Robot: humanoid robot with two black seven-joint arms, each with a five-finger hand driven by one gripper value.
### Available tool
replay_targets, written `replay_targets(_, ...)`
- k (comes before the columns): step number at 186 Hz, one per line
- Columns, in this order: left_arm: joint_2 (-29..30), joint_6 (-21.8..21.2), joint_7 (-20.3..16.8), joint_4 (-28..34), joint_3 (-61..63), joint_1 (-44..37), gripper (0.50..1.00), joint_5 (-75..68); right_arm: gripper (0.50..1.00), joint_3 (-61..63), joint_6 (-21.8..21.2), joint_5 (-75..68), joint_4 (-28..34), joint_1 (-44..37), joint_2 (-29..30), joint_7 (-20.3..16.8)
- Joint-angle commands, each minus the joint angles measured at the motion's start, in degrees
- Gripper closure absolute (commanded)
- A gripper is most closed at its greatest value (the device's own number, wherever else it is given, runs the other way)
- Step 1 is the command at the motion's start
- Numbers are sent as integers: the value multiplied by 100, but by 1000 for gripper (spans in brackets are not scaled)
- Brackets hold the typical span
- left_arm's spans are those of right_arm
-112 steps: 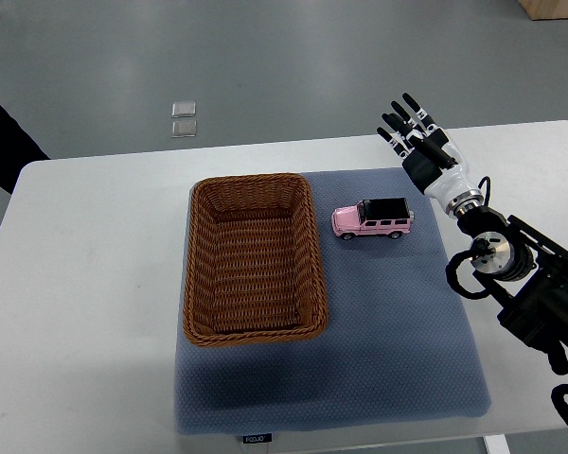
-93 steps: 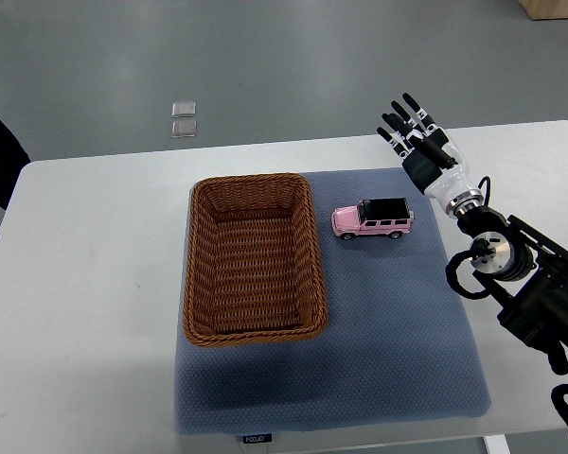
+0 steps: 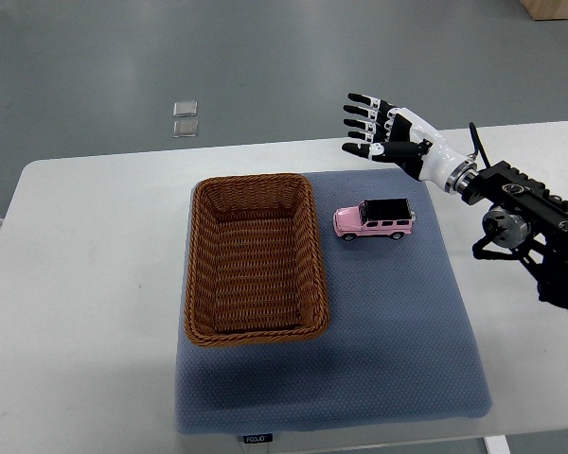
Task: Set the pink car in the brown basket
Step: 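Lower the right hand over the pink toy car and close fingers around it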
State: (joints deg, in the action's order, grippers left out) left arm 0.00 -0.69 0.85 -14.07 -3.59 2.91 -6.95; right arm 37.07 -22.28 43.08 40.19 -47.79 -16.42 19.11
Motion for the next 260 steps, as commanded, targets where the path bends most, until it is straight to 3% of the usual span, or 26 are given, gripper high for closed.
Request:
replay_targets(1, 0, -1, -5, -8, -1, 8, 500, 0, 589, -903, -58, 1229, 384, -503, -484, -3)
replay_targets(34, 0, -1, -5, -8, -1, 8, 500, 0, 589, -2081, 48, 2468, 876, -1030, -801, 41)
replay_targets(105, 0, -1, 3, 9, 8, -1, 500, 0, 593, -3171, 1234, 3092, 630, -1109, -660, 5)
replay_targets(160, 0, -1, 3, 18, 8, 8, 500, 0, 609, -3285, 1313, 3136, 428, -1083, -616, -170)
replay_targets(174, 0, -1, 3, 18, 8, 8, 500, 0, 642, -3285, 1349, 3145, 419, -1074, -616, -170)
replay_targets(187, 0, -1, 3, 27, 8, 8, 500, 0, 705, -3338, 1349, 3198, 410, -1057, -616, -170)
replay_targets(211, 0, -1, 3, 27, -1, -1, 500, 0, 720, -3452, 1436, 3207, 358, -1048, -616, -170)
replay_targets(222, 0, -1, 3, 27, 8, -1, 500, 0, 750, -3461, 1472, 3207, 349, -1048, -616, -170)
replay_targets(252, 0, -1, 3, 27, 8, -1, 500, 0, 985, -3452, 1481, 3207, 358, -1083, -616, -170)
replay_targets(260, 0, -1, 3, 27, 8, 8, 500, 0, 1000, -3452, 1489, 3207, 349, -1092, -616, -170)
